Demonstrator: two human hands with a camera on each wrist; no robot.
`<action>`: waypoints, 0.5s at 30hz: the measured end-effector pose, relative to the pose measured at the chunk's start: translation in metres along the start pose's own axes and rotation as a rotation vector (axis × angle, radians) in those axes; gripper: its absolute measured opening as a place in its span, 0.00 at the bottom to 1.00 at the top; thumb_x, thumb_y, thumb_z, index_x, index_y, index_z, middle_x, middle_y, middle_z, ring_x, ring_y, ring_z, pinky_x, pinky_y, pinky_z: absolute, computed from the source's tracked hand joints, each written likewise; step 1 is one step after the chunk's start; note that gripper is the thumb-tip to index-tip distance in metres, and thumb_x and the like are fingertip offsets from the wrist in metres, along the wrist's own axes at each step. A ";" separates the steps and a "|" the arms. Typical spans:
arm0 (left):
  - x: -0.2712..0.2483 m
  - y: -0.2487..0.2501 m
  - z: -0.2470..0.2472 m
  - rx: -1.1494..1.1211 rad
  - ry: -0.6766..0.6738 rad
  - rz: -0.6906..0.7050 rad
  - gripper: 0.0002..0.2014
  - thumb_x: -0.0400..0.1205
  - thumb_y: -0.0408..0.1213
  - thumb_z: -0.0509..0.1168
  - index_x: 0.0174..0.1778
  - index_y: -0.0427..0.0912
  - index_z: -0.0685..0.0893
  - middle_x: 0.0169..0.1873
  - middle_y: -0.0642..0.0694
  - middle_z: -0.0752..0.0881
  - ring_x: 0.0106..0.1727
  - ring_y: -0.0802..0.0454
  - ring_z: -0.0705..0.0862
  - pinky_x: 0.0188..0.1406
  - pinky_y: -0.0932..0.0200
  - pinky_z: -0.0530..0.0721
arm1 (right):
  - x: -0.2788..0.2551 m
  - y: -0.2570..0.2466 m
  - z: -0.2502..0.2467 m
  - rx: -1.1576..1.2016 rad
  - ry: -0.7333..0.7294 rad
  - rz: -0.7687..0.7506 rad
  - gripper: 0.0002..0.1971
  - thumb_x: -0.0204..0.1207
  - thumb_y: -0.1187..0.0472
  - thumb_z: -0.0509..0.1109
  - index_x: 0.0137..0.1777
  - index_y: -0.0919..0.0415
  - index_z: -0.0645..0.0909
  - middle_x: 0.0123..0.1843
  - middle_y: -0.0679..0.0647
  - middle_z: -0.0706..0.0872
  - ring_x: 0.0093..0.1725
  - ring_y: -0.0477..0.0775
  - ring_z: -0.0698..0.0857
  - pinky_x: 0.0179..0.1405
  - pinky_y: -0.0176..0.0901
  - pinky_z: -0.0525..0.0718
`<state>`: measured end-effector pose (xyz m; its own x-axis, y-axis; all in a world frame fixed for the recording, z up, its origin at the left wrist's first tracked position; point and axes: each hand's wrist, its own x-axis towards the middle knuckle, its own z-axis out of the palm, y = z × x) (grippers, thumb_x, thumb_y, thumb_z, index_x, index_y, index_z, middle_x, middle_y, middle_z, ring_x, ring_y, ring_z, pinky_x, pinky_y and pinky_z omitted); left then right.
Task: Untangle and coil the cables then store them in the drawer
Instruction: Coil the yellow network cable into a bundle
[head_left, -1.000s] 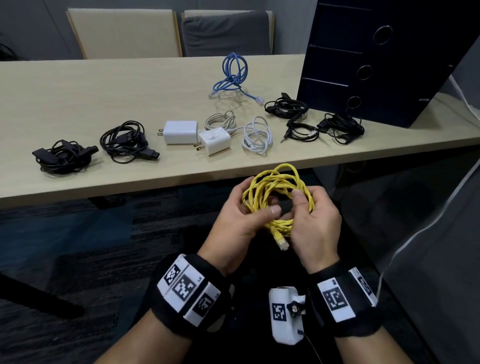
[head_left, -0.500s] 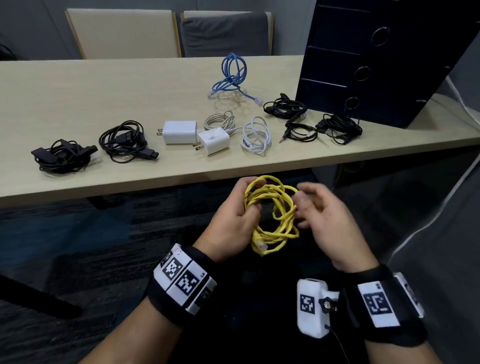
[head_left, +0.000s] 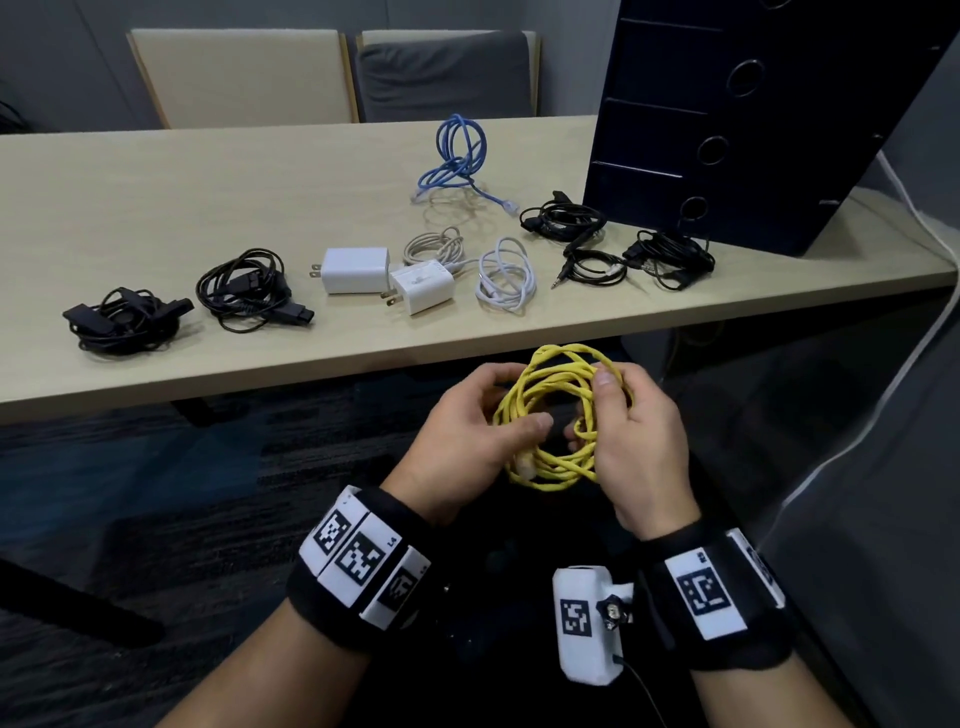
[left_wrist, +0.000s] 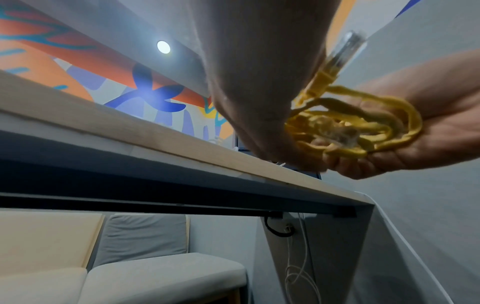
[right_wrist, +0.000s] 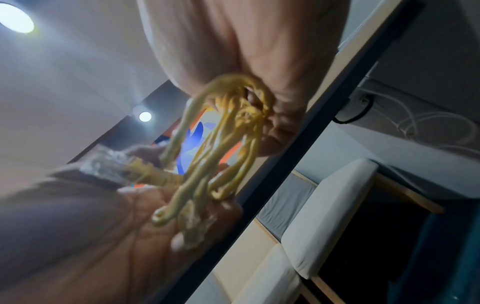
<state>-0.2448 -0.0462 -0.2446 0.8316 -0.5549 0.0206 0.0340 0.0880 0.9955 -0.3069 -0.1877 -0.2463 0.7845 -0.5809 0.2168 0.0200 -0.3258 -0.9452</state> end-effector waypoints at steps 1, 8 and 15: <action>0.000 0.001 0.001 -0.037 0.023 0.015 0.27 0.77 0.28 0.73 0.71 0.44 0.76 0.48 0.39 0.88 0.43 0.46 0.90 0.45 0.54 0.87 | 0.000 -0.001 0.001 0.008 -0.003 0.001 0.09 0.87 0.56 0.60 0.51 0.51 0.82 0.35 0.54 0.86 0.29 0.51 0.87 0.34 0.54 0.88; 0.000 0.004 0.005 -0.065 0.079 0.185 0.21 0.82 0.21 0.64 0.62 0.51 0.83 0.41 0.53 0.89 0.33 0.49 0.85 0.36 0.57 0.87 | 0.004 -0.001 -0.004 0.138 -0.163 0.057 0.24 0.75 0.30 0.61 0.63 0.42 0.81 0.53 0.50 0.90 0.52 0.54 0.90 0.58 0.68 0.85; -0.001 0.009 0.003 -0.015 0.038 0.211 0.29 0.82 0.22 0.63 0.68 0.64 0.76 0.44 0.50 0.87 0.37 0.52 0.83 0.42 0.58 0.86 | 0.000 -0.004 -0.012 -0.060 -0.208 0.009 0.10 0.85 0.48 0.60 0.56 0.48 0.81 0.43 0.46 0.90 0.45 0.48 0.87 0.55 0.60 0.84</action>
<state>-0.2473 -0.0474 -0.2353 0.8415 -0.4914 0.2245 -0.1350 0.2112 0.9681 -0.3143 -0.1955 -0.2393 0.8957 -0.4194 0.1479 -0.0192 -0.3688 -0.9293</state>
